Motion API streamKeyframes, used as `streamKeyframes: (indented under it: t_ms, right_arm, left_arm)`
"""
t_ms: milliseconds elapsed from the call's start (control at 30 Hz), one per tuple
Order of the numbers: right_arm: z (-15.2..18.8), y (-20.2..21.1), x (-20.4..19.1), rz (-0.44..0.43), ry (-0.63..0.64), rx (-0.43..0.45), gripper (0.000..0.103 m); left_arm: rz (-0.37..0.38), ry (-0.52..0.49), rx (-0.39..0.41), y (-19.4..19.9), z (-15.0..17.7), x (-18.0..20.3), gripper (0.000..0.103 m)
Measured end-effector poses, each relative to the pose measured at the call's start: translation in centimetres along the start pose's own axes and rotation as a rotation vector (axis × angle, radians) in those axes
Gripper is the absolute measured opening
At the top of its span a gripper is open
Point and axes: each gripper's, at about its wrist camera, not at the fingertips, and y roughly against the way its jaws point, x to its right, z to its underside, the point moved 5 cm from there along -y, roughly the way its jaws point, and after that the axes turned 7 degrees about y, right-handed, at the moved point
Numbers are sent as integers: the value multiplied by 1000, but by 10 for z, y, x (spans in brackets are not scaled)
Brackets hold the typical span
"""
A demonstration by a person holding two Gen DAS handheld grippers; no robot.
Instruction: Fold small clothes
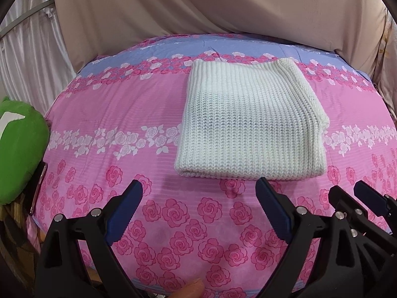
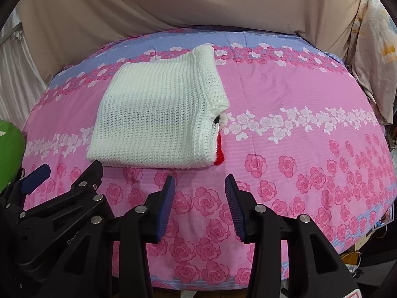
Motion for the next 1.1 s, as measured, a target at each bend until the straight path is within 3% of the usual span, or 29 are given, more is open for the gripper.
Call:
streamKeyframes:
  t_ms: [1100]
  right_arm:
    - [5,2,-10,17,0,-11,42]
  left_arm:
    - [-3,0,-32,-1,3,-3,85]
